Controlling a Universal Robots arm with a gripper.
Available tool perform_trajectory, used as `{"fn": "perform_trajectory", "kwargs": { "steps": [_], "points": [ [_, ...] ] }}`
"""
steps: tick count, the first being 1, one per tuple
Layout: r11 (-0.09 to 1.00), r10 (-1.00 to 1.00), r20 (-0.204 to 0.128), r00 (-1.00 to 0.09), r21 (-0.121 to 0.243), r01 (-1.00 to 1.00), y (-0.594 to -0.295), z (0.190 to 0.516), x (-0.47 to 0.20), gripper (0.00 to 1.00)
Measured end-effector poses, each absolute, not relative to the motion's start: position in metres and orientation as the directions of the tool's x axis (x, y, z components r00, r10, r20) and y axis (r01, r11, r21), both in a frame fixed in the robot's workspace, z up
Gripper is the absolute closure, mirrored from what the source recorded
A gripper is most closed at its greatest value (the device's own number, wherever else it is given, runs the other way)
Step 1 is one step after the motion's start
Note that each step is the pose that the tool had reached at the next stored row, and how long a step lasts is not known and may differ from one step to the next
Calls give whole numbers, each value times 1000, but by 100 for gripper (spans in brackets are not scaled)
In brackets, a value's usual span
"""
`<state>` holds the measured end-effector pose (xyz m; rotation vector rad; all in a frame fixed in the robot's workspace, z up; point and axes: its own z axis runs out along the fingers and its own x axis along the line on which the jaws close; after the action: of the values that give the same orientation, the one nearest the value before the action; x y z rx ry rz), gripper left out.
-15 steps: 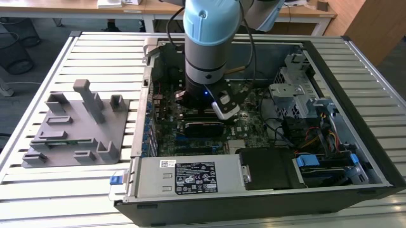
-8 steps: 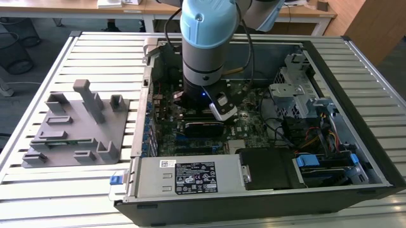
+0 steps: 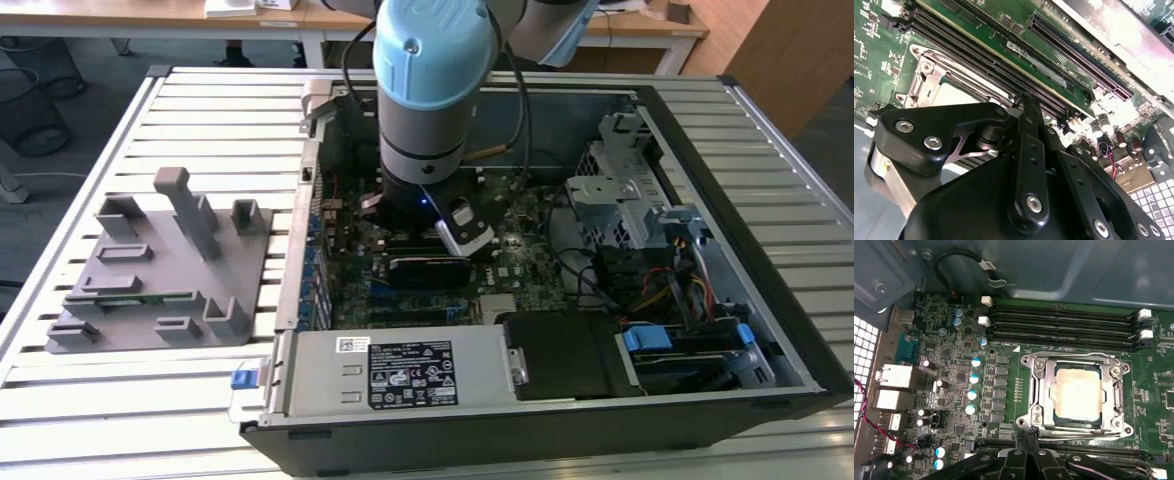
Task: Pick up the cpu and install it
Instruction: 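Install the second cpu locking lever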
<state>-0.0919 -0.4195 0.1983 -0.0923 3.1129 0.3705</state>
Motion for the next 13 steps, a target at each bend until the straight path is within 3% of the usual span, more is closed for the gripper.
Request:
{"fn": "perform_trajectory", "kwargs": {
  "steps": [13],
  "points": [
    [962,-57,-14,-998,267,-59,-419,194,-93,89]
  ]
}}
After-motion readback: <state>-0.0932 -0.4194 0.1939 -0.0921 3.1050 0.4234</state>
